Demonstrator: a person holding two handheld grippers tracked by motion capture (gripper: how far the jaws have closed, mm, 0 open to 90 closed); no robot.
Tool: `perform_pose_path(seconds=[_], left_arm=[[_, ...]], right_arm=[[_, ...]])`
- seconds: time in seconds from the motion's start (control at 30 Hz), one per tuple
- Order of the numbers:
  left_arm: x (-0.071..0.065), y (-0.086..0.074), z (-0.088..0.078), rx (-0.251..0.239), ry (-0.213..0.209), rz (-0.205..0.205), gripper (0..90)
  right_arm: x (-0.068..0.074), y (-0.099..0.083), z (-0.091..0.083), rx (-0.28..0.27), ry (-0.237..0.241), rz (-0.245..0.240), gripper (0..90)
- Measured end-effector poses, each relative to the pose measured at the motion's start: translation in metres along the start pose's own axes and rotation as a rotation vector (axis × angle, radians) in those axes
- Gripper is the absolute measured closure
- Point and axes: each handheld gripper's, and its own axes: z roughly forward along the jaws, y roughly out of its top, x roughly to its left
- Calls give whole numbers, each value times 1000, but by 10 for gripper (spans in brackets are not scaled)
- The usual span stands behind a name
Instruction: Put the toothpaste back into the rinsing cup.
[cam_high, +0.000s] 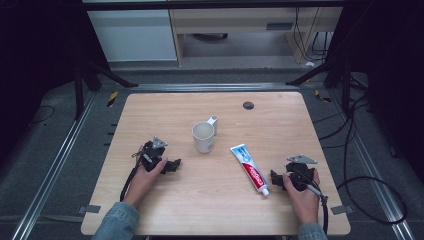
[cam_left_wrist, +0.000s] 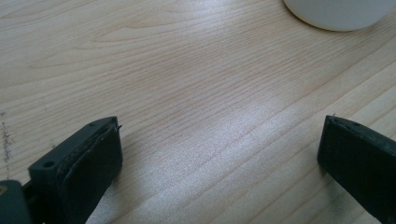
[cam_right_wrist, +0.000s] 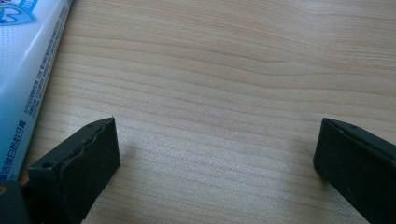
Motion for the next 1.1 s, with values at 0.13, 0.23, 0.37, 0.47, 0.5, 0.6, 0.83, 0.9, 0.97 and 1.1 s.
perform_pose_path(seconds=[0.13,0.23,0.37,0.47,0.5,0.6,0.83,0.9,0.97,1.1], left_arm=[[0,0,-1,1,6,-5,0],[0,-1,-1,1,8,-7,0],[1,0,-1,4,13,-11,0],[1,0,-1,4,13,-11,0],[1,0,-1,4,13,-11,0],[1,0,-1,5,13,-11,0],[1,-1,-1,2,13,-11,0],[1,-1,-1,2,13,-12,0],[1,-1,-1,2,13,-12,0],[1,-1,-1,3,13,-11,0]], right_arm=[[0,0,0,0,0,0,7],[0,0,0,0,0,0,7],[-2,3,1,11,16,-16,23],[0,12,-7,8,18,-54,90],[3,17,-11,5,7,-70,82],[8,32,-24,16,-12,-121,120],[29,68,-54,68,10,-241,161],[34,81,-62,94,18,-279,192],[35,84,-64,96,9,-288,203],[39,101,-70,127,14,-314,242]])
